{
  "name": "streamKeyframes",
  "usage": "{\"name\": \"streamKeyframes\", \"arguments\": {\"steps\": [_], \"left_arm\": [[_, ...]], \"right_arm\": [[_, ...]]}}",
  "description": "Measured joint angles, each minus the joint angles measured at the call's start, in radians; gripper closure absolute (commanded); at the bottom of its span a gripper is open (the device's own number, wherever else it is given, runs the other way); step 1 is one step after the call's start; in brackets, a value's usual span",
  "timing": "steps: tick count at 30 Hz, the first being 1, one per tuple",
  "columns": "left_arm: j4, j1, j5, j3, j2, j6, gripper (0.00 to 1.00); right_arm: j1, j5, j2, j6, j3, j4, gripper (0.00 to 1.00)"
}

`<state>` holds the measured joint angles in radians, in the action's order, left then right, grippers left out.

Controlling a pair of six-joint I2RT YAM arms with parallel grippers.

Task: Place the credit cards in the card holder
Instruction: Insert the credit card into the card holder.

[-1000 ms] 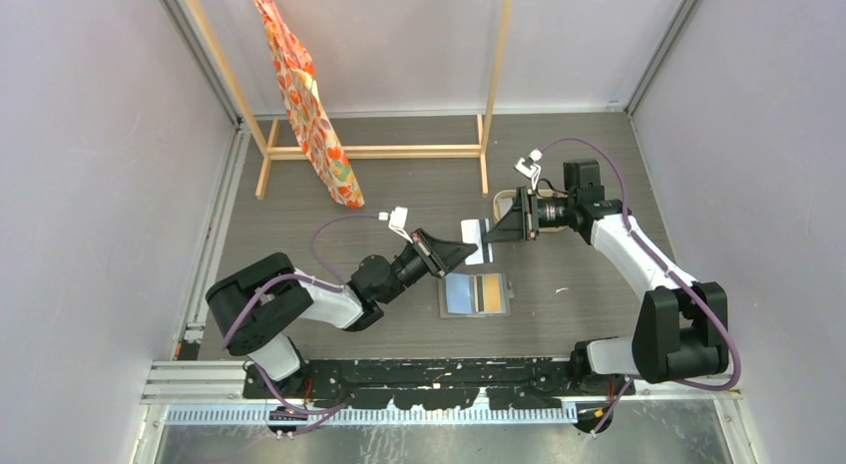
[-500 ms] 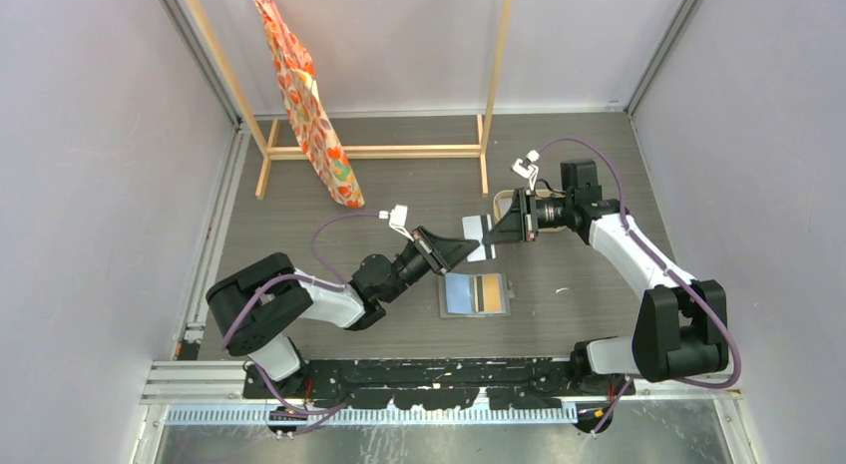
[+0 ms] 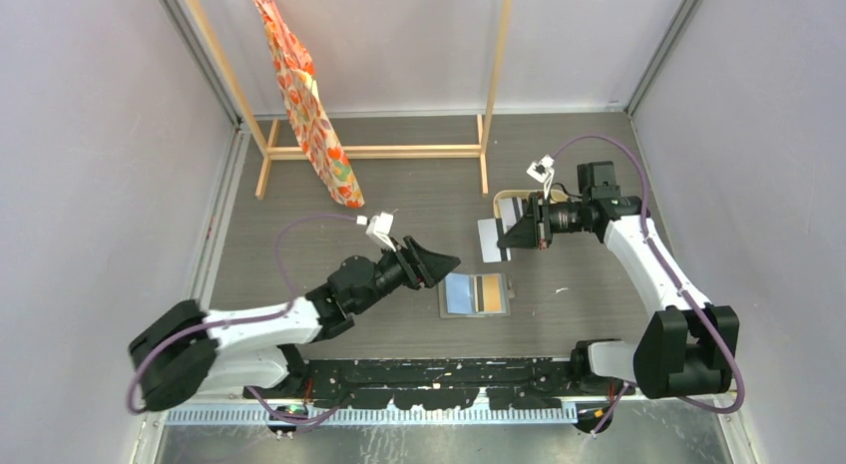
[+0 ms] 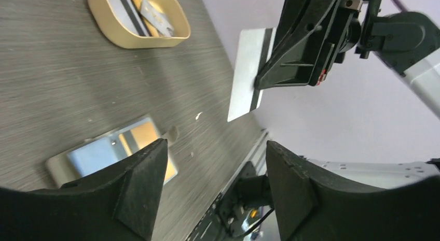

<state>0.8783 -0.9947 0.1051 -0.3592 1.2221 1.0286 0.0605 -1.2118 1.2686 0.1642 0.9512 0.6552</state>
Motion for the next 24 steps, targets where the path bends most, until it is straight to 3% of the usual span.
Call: {"name": "streamKeyframes", "arguments": {"steps": [3, 8, 15, 24], "left_arm": [[-0.368, -0.001, 0.011, -0.105, -0.184, -0.090, 0.19], [-0.629, -0.001, 0.018, -0.137, -0.335, -0.163, 0.20], [-0.689, -0.001, 0.019, -0.047, -0.285, -0.148, 0.27], [-0.533, -0.001, -0.003, -0.055, 0.005, -0.070, 0.48]], "right_arm": [[0.001, 0.041, -0.008, 0.120, 0.000, 0.099, 0.99], [0.001, 0.097, 0.068, 0.224, 0.004, 0.228, 0.99], [0.055, 0.142, 0.179, 0.234, 0.006, 0.265, 0.99], [0.097, 0.210, 0.367, 0.242, 0.106, 0.311, 0.99]]}}
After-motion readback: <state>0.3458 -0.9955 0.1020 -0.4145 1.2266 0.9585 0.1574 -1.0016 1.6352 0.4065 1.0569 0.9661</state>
